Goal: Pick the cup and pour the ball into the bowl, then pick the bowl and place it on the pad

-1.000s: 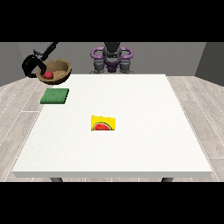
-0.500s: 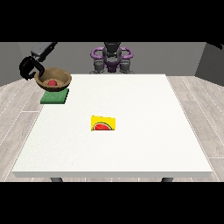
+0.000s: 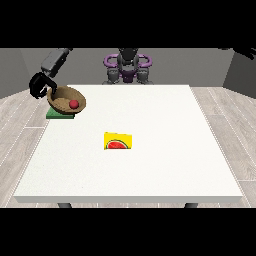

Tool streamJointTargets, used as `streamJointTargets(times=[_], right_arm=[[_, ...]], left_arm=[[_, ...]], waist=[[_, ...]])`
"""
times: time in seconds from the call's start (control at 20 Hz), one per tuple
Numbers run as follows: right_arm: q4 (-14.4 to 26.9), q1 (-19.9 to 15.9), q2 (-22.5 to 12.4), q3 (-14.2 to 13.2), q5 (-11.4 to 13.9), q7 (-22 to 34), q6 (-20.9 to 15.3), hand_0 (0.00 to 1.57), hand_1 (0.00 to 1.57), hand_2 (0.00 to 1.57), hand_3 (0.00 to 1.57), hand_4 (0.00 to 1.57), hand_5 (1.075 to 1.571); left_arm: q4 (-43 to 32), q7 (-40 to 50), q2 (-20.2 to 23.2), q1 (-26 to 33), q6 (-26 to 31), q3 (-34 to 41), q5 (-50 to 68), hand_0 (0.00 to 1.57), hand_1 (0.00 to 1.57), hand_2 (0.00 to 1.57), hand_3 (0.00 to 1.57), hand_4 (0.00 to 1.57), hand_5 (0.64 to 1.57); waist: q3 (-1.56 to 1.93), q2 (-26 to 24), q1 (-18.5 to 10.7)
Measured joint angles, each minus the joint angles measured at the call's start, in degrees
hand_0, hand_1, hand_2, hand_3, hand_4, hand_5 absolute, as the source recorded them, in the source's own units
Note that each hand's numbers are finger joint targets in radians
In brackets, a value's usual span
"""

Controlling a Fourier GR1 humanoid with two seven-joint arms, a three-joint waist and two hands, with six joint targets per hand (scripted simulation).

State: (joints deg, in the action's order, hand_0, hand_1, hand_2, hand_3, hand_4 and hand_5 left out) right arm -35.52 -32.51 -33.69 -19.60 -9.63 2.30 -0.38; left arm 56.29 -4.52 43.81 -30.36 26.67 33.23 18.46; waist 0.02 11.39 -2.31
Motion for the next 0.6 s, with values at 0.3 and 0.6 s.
streamJointTargets(times=[0.3, 0.6], right_arm=[[4.2, -0.8, -3.4, -3.3, -1.2, -0.1, -1.7, 1.57, 1.57, 1.57, 0.98, 0.0, 1.554], [4.2, -1.3, -3.6, -4.2, -1.3, -1.2, -4.9, 1.45, 1.45, 1.39, 0.8, 0.0, 1.536]], left_arm=[[2.4, 1.8, 0.9, -0.7, 0.1, -0.2, 1.7, 0.0, 0.0, 0.0, 0.0, 1.2, 1.561], [0.3, 0.8, 2.5, -0.2, 0.8, 0.5, 2.3, 0.0, 0.0, 0.0, 0.0, 1.19, 1.562]], waist=[[0.03, 1.4, -1.6], [0.0, 1.6, -1.1]])
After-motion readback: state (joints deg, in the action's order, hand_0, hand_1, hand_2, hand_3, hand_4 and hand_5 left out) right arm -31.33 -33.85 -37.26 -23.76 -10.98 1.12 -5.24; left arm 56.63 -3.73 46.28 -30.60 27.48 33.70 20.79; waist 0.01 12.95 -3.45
